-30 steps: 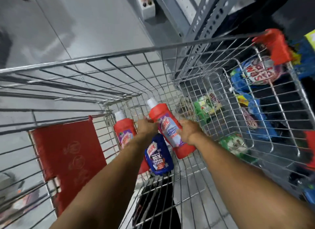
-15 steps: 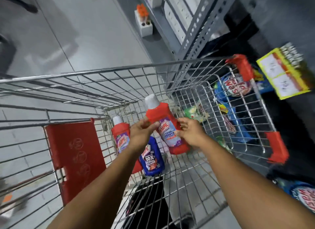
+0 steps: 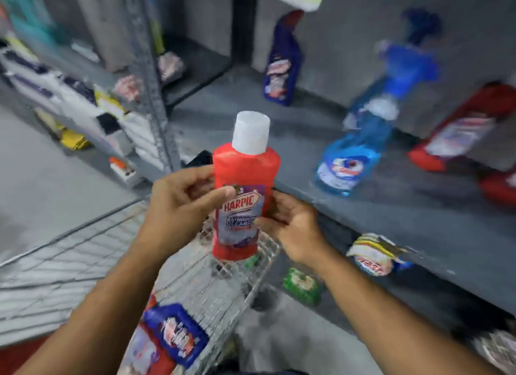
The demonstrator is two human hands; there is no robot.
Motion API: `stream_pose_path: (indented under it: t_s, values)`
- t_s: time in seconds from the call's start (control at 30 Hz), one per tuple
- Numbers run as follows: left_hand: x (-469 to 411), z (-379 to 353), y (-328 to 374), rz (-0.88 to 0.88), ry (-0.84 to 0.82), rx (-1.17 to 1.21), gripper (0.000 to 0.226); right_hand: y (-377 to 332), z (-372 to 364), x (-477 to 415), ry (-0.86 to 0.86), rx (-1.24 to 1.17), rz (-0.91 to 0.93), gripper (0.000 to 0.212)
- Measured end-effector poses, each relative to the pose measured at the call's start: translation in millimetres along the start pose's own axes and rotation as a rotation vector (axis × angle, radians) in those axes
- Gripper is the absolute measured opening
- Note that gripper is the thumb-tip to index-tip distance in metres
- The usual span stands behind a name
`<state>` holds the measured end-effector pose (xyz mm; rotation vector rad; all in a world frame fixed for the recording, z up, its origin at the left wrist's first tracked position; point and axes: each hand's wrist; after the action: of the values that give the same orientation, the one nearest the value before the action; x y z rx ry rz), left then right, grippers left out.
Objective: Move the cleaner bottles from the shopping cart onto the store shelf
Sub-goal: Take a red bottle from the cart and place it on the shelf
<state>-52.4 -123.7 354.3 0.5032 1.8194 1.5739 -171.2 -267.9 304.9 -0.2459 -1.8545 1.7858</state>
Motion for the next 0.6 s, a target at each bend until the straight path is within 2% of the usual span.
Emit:
stream_pose_path:
  t_s: [0.17,0.4,0.5,0.6]
  values:
    - [-14,-111,36,-0.086,-0.242,0.045,0.029,-21,99,66,0.2,-0.101,0.122,0.053]
    - [-4,-300,37,-0.162,-0.51,0.17,0.031,9,256,171,0.543,-0.093,0.191,0.048]
    - [1,-383,27,-0.173,-0.593,0.162,0.032,24,320,205,0.681,-0.065,0.226,0.047]
    - [-1,-437,14,-0.189,-0.608,0.146,0.035,34,364,212,0.758,-0.033,0.24,0.047]
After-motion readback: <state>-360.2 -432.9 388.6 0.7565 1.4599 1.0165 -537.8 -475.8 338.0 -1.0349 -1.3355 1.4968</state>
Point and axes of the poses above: each hand's wrist, its own x-axis away from the middle knuckle, its own z-axis out of the back of the hand, y = z × x, and after that the axes turned 8 degrees about -z, right-handed
